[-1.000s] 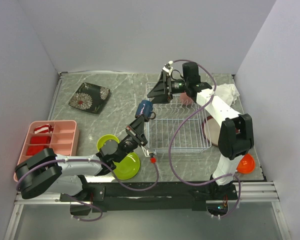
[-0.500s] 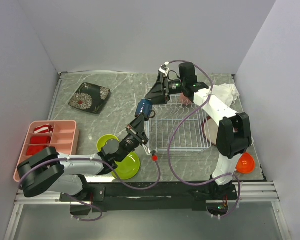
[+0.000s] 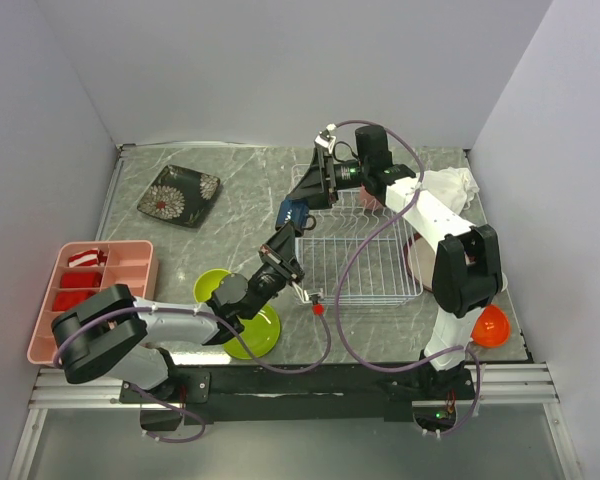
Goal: Load the mixed dishes into the dish rack
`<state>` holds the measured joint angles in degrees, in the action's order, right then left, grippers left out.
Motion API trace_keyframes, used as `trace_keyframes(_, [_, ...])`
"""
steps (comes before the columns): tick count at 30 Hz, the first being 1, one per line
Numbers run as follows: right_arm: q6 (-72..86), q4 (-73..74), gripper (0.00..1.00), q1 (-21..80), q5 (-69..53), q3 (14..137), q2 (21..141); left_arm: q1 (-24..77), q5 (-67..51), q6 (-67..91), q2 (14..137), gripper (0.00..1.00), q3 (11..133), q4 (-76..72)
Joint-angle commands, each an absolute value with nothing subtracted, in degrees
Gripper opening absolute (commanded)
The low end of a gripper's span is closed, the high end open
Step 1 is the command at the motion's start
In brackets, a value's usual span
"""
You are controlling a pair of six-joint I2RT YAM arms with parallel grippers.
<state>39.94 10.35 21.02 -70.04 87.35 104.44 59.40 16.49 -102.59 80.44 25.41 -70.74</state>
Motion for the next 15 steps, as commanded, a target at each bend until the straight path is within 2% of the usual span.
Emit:
trace_keyframes(1, [39.5,10.2,0.82,21.8,-72.4,90.4,104.7,59.6,17.0,-101.6,80.4,0.01,28.1,-76.9])
trace_keyframes(4, [39.1,10.4,0.8,21.8,-72.2,90.3,104.4,59.5,17.7,-101.3,80.7,0.01,28.1,-77.1])
trace_keyframes(15, [35.6,14.3,0.79,22.0,-71.0,91.0,104.2,58.7,17.8,-101.5,83.6,0.01,29.2,-79.3])
